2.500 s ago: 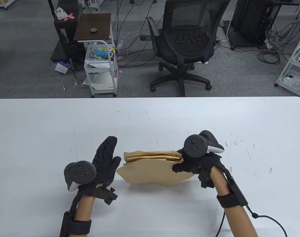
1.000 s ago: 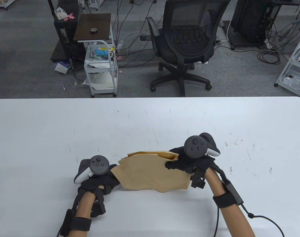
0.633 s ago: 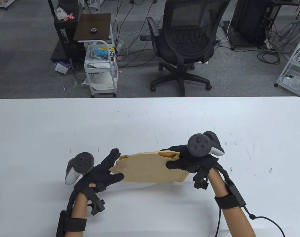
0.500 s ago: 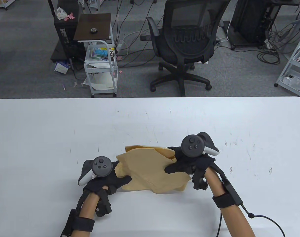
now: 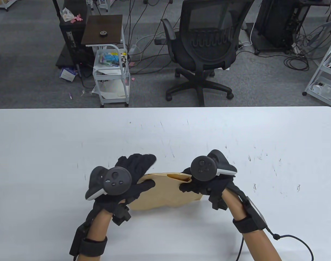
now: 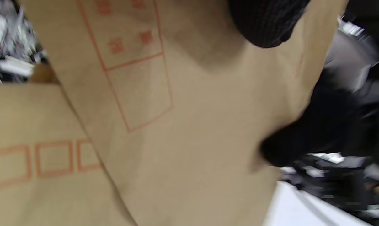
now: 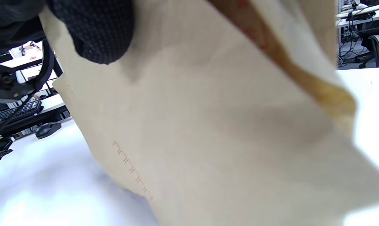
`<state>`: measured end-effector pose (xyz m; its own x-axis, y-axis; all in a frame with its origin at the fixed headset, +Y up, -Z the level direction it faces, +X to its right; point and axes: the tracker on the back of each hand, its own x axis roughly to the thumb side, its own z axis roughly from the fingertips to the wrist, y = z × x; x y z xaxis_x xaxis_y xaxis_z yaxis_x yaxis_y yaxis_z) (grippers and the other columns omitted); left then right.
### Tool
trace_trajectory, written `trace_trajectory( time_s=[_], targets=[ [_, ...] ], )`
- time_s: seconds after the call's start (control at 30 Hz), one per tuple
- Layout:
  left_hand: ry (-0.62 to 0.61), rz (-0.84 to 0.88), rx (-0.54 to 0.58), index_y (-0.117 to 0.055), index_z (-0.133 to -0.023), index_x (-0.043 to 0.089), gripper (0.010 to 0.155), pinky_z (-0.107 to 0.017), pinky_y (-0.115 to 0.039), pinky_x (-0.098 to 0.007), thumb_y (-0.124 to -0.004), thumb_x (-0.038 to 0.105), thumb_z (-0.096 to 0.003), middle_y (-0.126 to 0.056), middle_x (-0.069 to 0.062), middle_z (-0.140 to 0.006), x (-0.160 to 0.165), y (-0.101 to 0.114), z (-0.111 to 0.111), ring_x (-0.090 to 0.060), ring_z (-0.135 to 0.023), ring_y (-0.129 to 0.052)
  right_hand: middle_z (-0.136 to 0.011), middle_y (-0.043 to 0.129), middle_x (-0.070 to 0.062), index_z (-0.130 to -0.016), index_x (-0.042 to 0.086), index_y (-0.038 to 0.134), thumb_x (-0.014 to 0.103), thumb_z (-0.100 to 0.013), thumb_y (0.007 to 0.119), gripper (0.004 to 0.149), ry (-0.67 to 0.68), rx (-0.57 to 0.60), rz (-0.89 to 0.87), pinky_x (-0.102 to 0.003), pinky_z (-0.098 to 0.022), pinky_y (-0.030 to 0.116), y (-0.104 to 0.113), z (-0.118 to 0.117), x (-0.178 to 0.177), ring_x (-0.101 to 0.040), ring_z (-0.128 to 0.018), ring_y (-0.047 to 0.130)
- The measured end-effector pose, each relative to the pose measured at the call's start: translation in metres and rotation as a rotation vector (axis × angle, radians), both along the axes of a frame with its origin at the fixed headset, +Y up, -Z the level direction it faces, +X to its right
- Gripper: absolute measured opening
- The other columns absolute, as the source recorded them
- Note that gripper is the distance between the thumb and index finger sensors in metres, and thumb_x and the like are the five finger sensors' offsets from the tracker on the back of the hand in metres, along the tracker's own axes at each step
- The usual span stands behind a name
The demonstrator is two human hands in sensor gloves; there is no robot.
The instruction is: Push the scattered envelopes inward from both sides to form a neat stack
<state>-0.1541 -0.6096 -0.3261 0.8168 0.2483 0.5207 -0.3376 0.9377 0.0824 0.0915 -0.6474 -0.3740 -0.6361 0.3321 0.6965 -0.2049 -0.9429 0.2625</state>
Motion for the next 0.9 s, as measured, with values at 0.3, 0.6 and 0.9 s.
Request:
trace_trajectory(
  time_s=[0.3, 0.6, 0.9],
  targets=[
    [-0.033, 0.55, -0.238, -0.08, -0.085, 0.037, 0.04, -0.074, -0.054, -0.071, -0.079, 0.041, -0.045, -0.09, 0.001, -0.092, -0.062, -0.041, -0.011, -0.039, -0.096, -0.08, -0.093, 0.089, -0.018, -0.093, 0.016, 0.079, 0.043, -0.047, 0.08, 0.054, -0.012, -0.117, -0.032, -0.07, -0.062, 0.062, -0.011, -0.014, 0.018, -0.046, -0.077, 0.087],
    [-0.101, 0.863, -0.393, -0.066, -0.099, 0.026, 0.049, -0.072, -0.032, -0.078, -0.068, 0.041, -0.0524, -0.053, -0.018, -0.115, -0.097, -0.095, -0.019, -0.052, -0.107, -0.044, -0.1, 0.081, -0.024, -0.101, 0.014, 0.07, 0.037, -0.048, 0.079, 0.059, 0.036, -0.134, -0.108, -0.071, -0.062, 0.061, -0.016, -0.012, 0.004, -0.048, -0.078, 0.085],
    [-0.084, 0.861, -0.255, -0.053, -0.108, 0.025, 0.065, -0.072, -0.034, -0.077, -0.071, 0.05, -0.0501, -0.041, -0.018, -0.118, -0.087, -0.098, -0.015, -0.051, -0.108, -0.039, -0.074, 0.103, -0.009, -0.087, 0.013, 0.084, 0.028, -0.045, 0.081, 0.044, 0.031, 0.034, -0.152, -0.06, -0.058, 0.074, -0.013, -0.006, -0.004, -0.032, -0.057, 0.103]
  ],
)
